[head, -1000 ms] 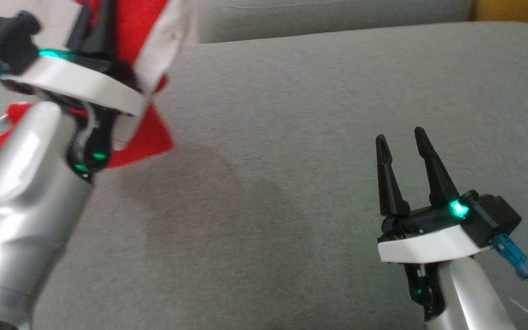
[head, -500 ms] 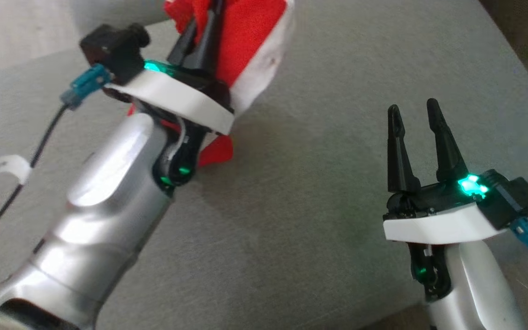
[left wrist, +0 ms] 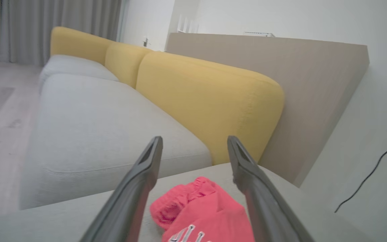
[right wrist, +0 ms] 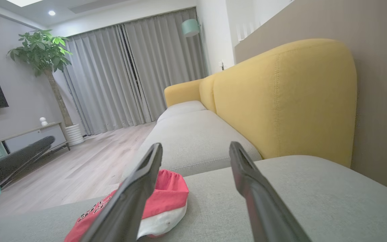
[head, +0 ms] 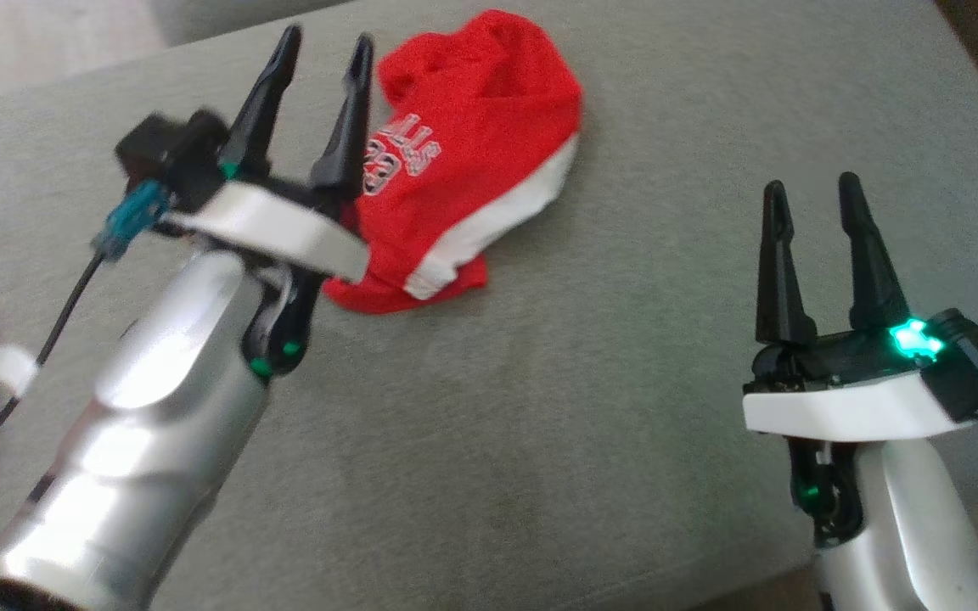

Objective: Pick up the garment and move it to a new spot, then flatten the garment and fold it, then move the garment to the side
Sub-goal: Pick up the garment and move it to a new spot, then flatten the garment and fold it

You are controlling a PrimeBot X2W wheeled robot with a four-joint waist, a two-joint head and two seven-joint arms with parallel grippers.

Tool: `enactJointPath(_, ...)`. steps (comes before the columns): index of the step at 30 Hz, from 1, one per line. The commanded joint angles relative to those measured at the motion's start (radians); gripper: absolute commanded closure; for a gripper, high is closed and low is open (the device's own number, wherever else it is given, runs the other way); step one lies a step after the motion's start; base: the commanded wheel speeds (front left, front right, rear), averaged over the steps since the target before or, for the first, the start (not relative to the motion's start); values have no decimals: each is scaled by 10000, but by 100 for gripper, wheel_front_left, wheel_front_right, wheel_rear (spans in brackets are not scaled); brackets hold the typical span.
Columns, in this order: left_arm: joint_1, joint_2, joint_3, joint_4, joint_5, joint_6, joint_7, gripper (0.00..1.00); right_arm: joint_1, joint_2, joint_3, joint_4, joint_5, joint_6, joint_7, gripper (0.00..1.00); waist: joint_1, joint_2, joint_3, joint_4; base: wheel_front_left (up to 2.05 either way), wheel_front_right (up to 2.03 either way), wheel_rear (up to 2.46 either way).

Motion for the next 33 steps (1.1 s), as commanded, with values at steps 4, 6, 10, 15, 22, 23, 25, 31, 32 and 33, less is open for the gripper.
enactJointPath(4,859,872,966,-1035,1045,131,-180,0,1,16,-108,-210,-408,77,-63,0,-1,0,-616,1381,0,0,0)
enactJointPath(6,1553,1033,1320,-1571,1560,235,-182,0,113,16,-217,-156,-525,77,-63,0,-1,0,-769,1701,0,0,0)
enactJointPath(10,3091,1159,1908,-2508,2548,417,-184,0,383,16,-442,-61,-657,77,-63,0,-1,0,-1073,2206,0,0,0)
enactJointPath(15,4500,840,2628,-3203,3128,571,-185,0,620,16,-524,-14,-709,77,-63,0,-1,0,-1294,2441,0,0,0)
enactJointPath(22,5932,-44,3644,-3731,4081,446,-186,0,779,16,-505,84,-746,77,-63,0,-1,0,-1449,2530,0,0,0)
enactJointPath(23,6020,-176,3801,-3773,4161,377,-186,0,785,16,-493,94,-758,77,-63,0,-1,0,-1449,2533,0,0,0)
enactJointPath(25,6136,-398,4048,-3807,4346,211,-186,0,785,16,-504,94,-780,77,-63,0,-1,0,-1436,2553,0,0,0)
enactJointPath(31,6081,-893,4436,-3730,4897,-315,-187,0,546,16,-755,514,-990,77,-63,0,-1,0,-1147,2763,0,0,0)
enactJointPath(32,6062,-965,4463,-3688,4960,-392,-187,0,391,16,-852,746,-1020,77,-63,0,-1,0,-1091,2821,0,0,0)
enactJointPath(33,6049,-1031,4483,-3639,5017,-461,-187,0,198,16,-963,1037,-1075,77,-63,0,-1,0,-1036,2881,0,0,0)
